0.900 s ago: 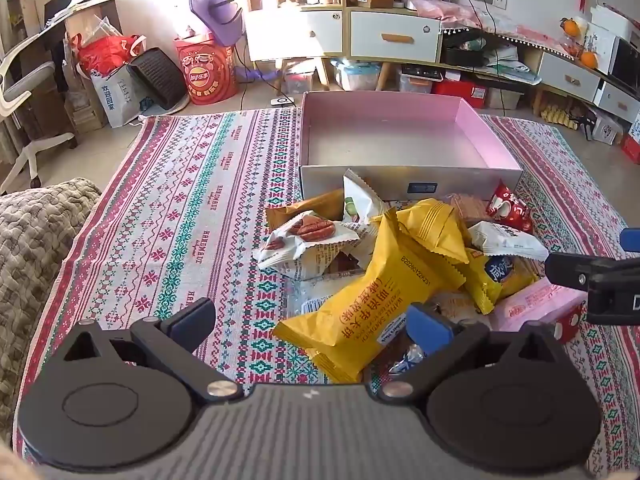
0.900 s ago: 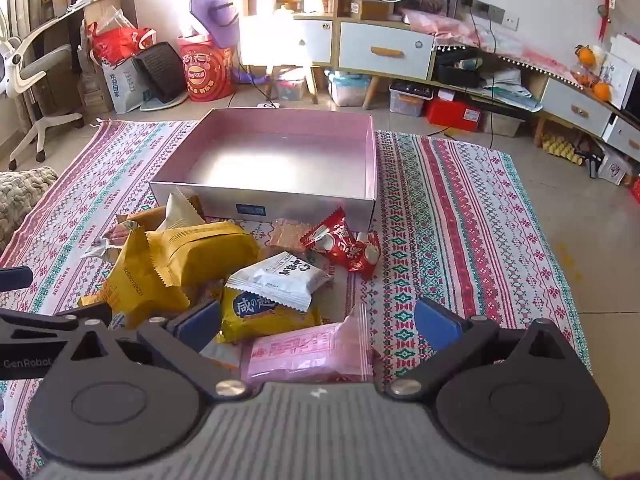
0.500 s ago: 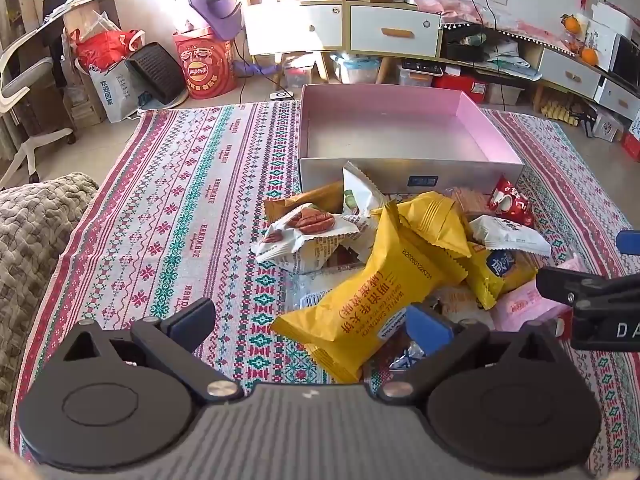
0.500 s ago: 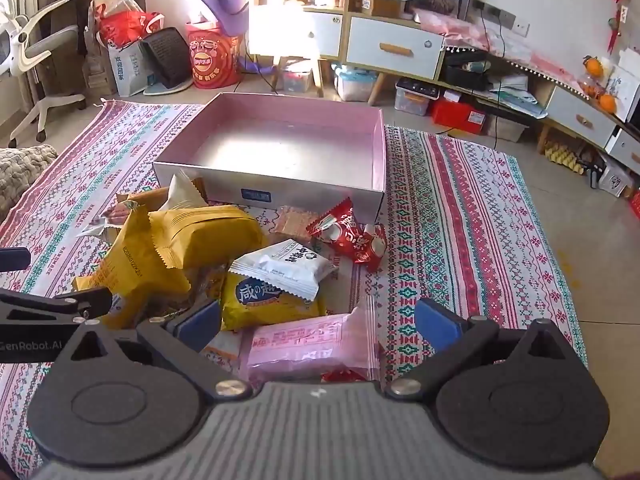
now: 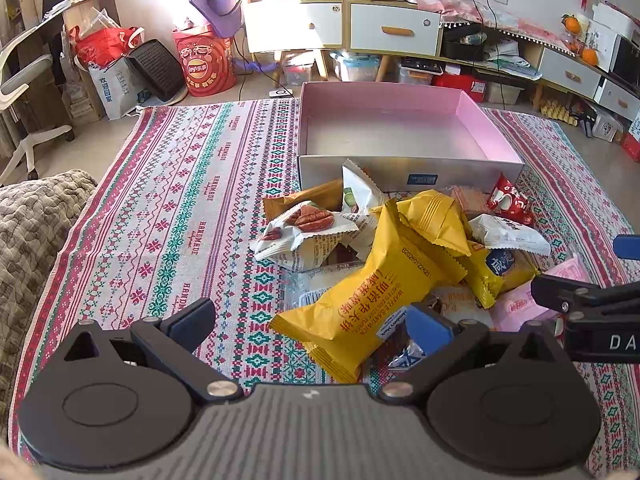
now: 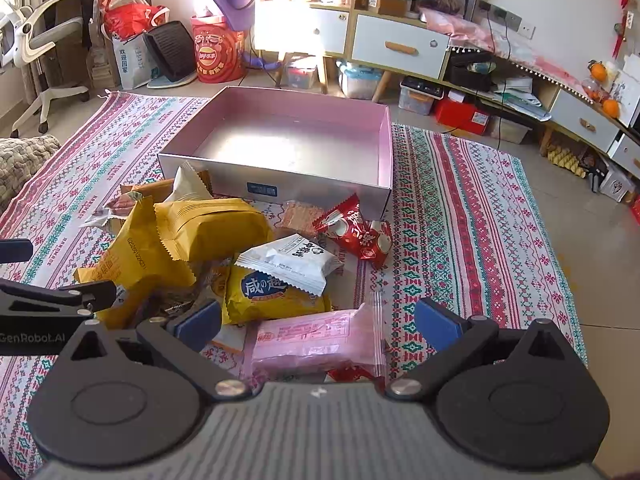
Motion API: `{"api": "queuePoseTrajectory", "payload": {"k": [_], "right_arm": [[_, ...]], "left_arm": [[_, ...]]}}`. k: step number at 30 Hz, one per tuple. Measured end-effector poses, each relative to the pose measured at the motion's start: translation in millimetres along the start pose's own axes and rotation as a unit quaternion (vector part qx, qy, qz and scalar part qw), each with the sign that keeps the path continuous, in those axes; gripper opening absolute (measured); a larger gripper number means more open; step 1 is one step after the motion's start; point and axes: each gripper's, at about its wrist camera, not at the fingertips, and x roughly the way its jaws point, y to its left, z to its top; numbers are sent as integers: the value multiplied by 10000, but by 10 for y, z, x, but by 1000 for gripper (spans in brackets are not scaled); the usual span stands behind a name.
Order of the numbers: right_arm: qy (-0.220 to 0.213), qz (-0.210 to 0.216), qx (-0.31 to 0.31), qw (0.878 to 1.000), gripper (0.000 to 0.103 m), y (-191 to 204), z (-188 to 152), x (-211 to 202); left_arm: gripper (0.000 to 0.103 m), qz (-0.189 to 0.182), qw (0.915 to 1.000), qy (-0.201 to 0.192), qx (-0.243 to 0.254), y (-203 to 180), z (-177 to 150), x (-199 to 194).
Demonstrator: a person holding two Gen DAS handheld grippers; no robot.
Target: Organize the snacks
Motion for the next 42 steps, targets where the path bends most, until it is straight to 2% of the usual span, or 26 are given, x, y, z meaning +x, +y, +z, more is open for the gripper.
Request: {"api": "queuePoseTrajectory", "payload": {"k": [42], "right_arm": [[166,94,34,9998,103,-7,-9,25]], "left_arm": [[103,-42,10000,23,-56,-12,17,-21]]}}
